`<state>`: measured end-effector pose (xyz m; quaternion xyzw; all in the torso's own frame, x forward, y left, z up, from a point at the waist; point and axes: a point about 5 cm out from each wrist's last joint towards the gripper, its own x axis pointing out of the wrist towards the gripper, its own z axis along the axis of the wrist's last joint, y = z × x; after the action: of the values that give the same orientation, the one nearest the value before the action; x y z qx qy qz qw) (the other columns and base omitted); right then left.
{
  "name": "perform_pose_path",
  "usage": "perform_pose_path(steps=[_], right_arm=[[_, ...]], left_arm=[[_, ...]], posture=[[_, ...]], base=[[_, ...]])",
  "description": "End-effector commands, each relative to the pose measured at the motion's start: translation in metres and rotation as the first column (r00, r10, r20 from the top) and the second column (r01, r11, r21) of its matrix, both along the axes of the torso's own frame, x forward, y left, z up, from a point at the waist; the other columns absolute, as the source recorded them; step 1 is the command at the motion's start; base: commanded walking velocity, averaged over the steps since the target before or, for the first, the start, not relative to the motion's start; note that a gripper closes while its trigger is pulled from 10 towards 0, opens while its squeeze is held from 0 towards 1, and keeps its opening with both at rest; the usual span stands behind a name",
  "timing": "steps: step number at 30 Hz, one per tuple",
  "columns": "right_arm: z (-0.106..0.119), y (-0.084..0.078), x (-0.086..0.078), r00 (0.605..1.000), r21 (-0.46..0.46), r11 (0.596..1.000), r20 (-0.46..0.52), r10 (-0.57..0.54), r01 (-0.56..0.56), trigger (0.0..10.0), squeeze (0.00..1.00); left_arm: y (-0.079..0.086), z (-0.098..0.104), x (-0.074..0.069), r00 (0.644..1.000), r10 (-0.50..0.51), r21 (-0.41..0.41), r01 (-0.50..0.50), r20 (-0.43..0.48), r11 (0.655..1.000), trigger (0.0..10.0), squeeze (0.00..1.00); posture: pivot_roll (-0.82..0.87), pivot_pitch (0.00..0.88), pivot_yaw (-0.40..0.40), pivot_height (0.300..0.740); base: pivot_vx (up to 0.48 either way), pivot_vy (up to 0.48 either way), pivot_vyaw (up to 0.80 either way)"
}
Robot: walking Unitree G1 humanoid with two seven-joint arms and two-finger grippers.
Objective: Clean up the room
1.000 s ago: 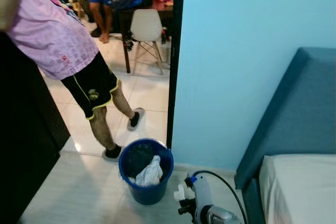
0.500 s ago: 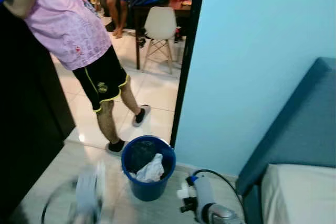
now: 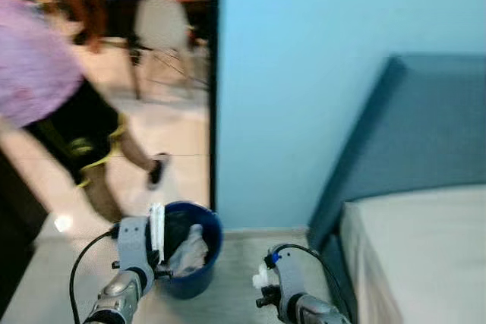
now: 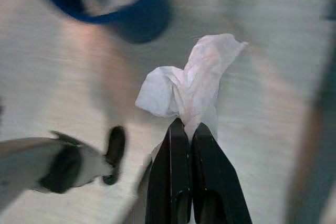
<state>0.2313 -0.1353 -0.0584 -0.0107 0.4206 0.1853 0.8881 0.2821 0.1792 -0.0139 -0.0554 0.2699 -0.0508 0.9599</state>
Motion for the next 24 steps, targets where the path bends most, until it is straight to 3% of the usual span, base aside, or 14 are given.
perform_pose_path(steps=[1, 12, 16, 17, 18, 19, 20, 23, 24], right_arm=[[0.004, 0.003, 0.005, 1.000, 0.004, 1.000, 0.022, 0.002, -0.003, 10.0, 0.00], [0.004, 0.003, 0.005, 1.000, -0.006, 1.000, 0.023, 0.013, -0.012, 10.0, 0.00], [0.003, 0.002, 0.005, 1.000, -0.012, 1.000, 0.020, 0.015, -0.014, 10.0, 0.00], [0.003, 0.002, 0.005, 1.000, -0.016, 1.000, 0.018, 0.016, -0.016, 10.0, 0.00], [0.003, 0.002, 0.005, 1.000, -0.016, 1.000, 0.018, 0.016, -0.016, 10.0, 0.00], [0.003, 0.002, 0.004, 1.000, -0.019, 1.000, 0.016, 0.017, -0.016, 10.0, 0.00], [0.003, 0.002, 0.004, 1.000, -0.019, 1.000, 0.016, 0.017, -0.016, 10.0, 0.00], [0.002, 0.001, 0.003, 1.000, -0.023, 1.000, 0.011, 0.019, -0.018, 10.0, 0.00], [0.002, 0.001, 0.003, 1.000, -0.023, 1.000, 0.011, 0.019, -0.018, 10.0, 0.00]], left_arm=[[0.003, -0.007, -0.007, 0.999, -0.005, 0.015, 0.006, -0.042, 1.000, 10.0, 0.00], [0.008, -0.019, -0.022, 0.993, 0.000, 0.023, 0.003, -0.115, 1.000, 10.0, 0.00], [0.010, -0.025, -0.028, 0.985, 0.016, 0.072, -0.004, -0.171, 0.997, 10.0, 0.00], [0.013, -0.030, -0.033, 0.975, 0.026, 0.131, 0.003, -0.221, 0.991, 10.0, 0.00], [0.013, -0.030, -0.033, 0.975, 0.026, 0.131, 0.003, -0.221, 0.991, 10.0, 0.00], [0.017, -0.037, -0.042, 0.955, 0.058, 0.190, -0.002, -0.292, 0.982, 10.0, 0.00], [0.017, -0.037, -0.042, 0.955, 0.058, 0.190, -0.002, -0.292, 0.982, 10.0, 0.00], [0.024, -0.055, -0.070, 0.888, 0.133, 0.263, -0.015, -0.440, 0.965, 10.0, 0.00], [0.024, -0.055, -0.070, 0.888, 0.133, 0.263, -0.015, -0.440, 0.965, 10.0, 0.00]], posture=[[-0.07, 0.023, -0.049, 0.740], [-0.07, 0.033, -0.049, 0.740], [-0.08, 0.033, -0.048, 0.740], [-0.08, 0.034, -0.046, 0.740], [-0.08, 0.034, -0.046, 0.740], [-0.08, 0.035, -0.046, 0.740], [-0.08, 0.035, -0.046, 0.740], [-0.08, 0.038, -0.045, 0.740], [-0.08, 0.038, -0.045, 0.740]], base=[[0.480, 0.000, 0.00], [0.480, 0.000, 0.00], [0.000, 0.000, 0.00], [0.000, 0.000, 0.00], [0.000, 0.000, 0.00], [0.000, 0.000, 0.00], [0.000, 0.000, 0.00], [0.000, 0.000, 0.00], [0.000, 0.000, 0.00]])
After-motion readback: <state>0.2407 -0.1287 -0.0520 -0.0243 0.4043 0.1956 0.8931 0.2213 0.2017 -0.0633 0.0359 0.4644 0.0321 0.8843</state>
